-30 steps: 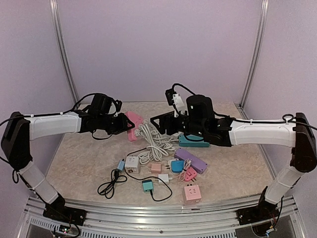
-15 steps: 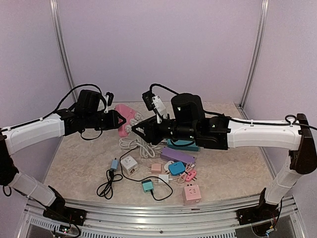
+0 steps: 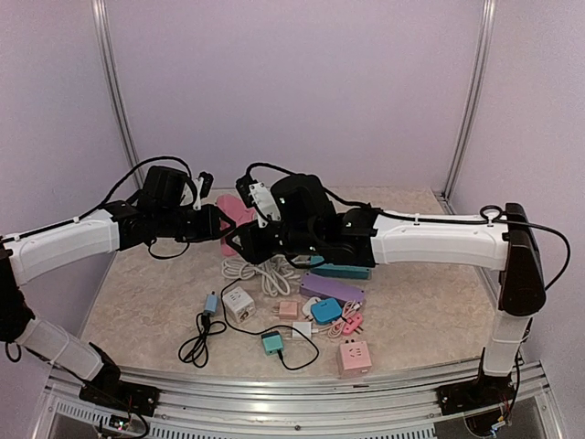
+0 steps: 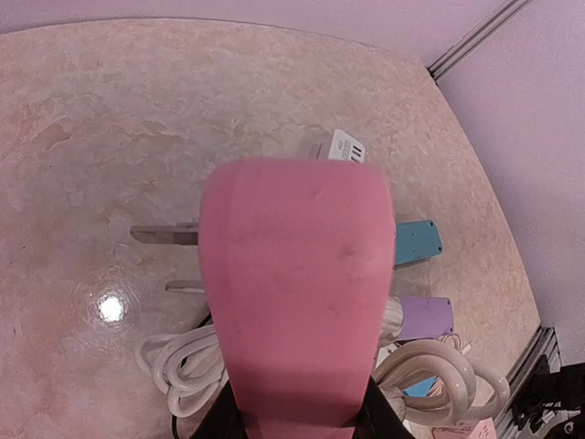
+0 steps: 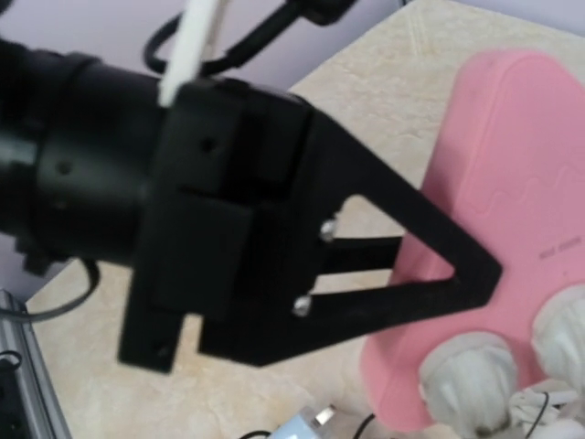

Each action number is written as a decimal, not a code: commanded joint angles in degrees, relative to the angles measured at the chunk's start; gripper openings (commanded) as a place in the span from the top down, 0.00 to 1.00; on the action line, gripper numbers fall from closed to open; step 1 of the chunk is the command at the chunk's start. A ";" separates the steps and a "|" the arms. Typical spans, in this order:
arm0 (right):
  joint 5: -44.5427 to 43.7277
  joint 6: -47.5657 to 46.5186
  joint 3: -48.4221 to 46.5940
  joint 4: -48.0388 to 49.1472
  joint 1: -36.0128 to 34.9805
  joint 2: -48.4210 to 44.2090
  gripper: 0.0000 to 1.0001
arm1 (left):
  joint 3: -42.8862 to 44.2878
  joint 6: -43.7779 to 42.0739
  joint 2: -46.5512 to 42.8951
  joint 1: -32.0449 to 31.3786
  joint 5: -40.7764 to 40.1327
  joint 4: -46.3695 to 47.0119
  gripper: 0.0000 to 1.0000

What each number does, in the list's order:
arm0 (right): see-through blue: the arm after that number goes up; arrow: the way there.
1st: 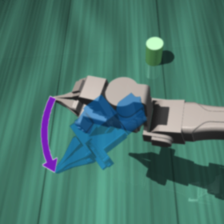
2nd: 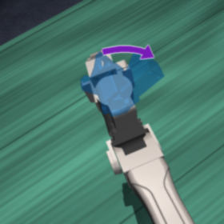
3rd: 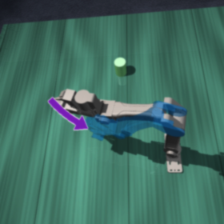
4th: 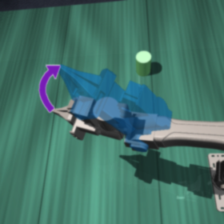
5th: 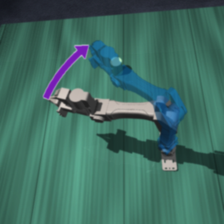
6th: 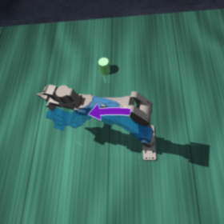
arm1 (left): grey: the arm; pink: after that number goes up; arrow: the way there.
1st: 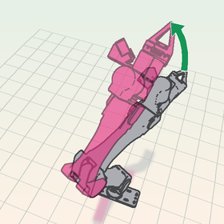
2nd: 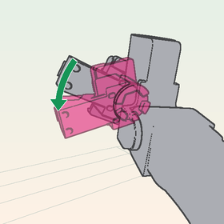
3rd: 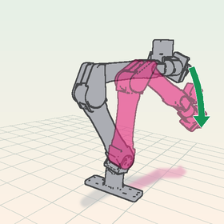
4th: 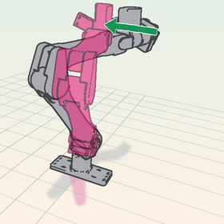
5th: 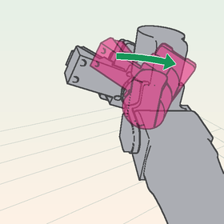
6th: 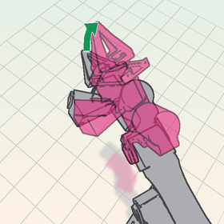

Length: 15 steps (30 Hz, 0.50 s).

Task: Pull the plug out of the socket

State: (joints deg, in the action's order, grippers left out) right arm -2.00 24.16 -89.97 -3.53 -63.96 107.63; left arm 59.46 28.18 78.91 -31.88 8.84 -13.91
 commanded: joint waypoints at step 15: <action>-4.91 -0.43 -3.07 -11.12 3.84 4.18 0.69 | 2.85 -0.39 -2.89 -0.20 4.93 8.79 0.96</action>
State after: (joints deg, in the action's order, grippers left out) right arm -4.99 24.99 -91.98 -11.16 -61.08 110.26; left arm 59.46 27.70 78.91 -31.88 9.19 -13.98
